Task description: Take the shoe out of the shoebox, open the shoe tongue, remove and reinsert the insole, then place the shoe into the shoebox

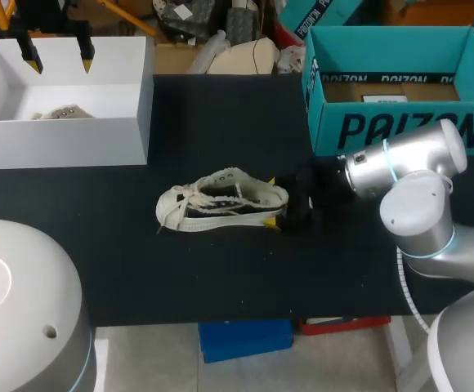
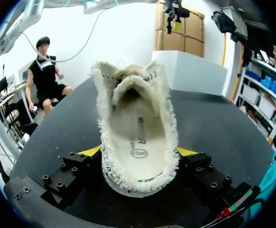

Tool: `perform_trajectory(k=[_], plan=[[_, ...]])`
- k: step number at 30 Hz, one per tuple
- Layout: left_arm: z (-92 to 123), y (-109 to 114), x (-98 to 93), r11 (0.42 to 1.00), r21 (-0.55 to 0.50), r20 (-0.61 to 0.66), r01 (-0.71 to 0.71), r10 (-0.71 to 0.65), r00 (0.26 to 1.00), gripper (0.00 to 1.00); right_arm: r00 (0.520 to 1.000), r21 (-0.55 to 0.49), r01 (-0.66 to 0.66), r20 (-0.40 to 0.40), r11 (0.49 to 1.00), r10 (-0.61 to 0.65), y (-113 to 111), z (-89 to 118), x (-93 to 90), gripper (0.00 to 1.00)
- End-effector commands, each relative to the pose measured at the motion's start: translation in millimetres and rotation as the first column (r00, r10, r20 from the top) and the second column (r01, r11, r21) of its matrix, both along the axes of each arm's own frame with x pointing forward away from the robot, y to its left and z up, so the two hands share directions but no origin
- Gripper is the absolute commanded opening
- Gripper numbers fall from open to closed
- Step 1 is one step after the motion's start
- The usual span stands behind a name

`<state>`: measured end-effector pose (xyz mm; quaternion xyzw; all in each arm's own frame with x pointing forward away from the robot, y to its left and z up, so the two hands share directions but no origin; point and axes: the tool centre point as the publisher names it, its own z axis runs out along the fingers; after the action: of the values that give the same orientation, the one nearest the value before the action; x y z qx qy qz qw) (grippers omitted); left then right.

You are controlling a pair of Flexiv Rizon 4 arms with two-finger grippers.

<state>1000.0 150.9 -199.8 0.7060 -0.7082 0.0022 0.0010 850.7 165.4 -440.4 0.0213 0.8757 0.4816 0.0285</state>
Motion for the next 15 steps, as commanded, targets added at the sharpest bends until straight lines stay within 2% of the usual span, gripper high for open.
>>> perform_trajectory(k=[1,6,10,15], plan=[[0,0,-0.1,1.0,0.002,-0.001,-0.001,0.001,1.0,1.0,1.0,-0.001,0.001,-0.001,1.0,-0.001,3,-3,3.1,0.0],[0,0,-0.1,1.0,0.002,-0.001,-0.001,0.001,1.0,1.0,1.0,-0.001,0.001,-0.001,1.0,-0.001,3,-3,3.1,0.0],[9,-16,-7.3,0.995,0.101,0.077,-0.004,-0.004,0.997,1.0,1.0,-0.001,0.001,-0.001,1.0,-0.001,3,-3,3.1,0.0],[17,-41,-9.2,0.987,0.16,0.077,0.006,-0.019,0.997,1.0,1.0,-0.001,0.001,-0.001,1.0,-0.001,3,-3,3.1,0.0]])
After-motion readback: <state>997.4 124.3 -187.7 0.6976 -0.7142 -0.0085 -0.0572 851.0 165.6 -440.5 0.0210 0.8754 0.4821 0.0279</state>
